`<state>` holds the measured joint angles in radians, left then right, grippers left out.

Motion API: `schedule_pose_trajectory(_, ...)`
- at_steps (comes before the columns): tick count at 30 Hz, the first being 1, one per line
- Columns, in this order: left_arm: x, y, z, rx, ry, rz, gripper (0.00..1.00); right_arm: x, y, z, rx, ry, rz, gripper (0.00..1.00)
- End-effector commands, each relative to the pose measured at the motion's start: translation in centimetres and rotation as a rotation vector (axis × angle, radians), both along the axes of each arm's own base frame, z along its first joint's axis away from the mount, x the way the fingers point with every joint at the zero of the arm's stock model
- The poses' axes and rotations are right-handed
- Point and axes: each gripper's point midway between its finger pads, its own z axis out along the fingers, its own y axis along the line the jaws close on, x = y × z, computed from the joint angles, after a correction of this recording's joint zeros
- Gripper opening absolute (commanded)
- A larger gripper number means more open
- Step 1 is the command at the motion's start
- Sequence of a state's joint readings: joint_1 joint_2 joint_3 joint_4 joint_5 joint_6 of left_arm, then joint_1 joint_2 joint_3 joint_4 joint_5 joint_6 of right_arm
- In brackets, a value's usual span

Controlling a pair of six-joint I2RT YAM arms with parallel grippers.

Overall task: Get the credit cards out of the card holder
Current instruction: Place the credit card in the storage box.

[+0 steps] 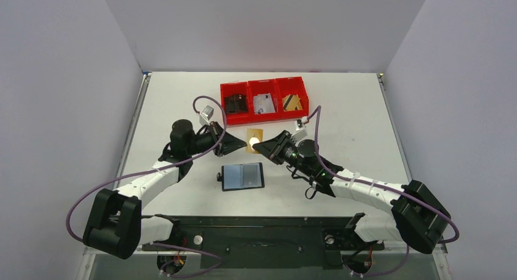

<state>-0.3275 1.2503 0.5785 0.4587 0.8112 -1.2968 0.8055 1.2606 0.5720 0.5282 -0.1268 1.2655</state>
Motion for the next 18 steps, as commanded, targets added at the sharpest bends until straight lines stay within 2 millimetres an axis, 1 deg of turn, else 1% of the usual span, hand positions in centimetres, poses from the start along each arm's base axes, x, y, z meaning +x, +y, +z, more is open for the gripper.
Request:
schedule_pose_trajectory(1, -0.6, -0.9, 1.0, -0.021, -0.063, -0.050, 0.00, 0.7, 0.2, 2.1, 0.052, -0.047, -0.011, 0.00)
schedule_pose_trajectory(11, -0.8, -1.1, 0.5, 0.017, -0.063, -0.059, 0.00, 0.8, -0.4, 1.3, 0.005, -0.038, -0.031, 0.00)
schedule_pose_trajectory(18, -0.7, -1.1, 0.5, 0.037, -0.068, -0.067, 0.19, 0.8, -0.9, 0.7, -0.038, -0.034, -0.045, 0.00)
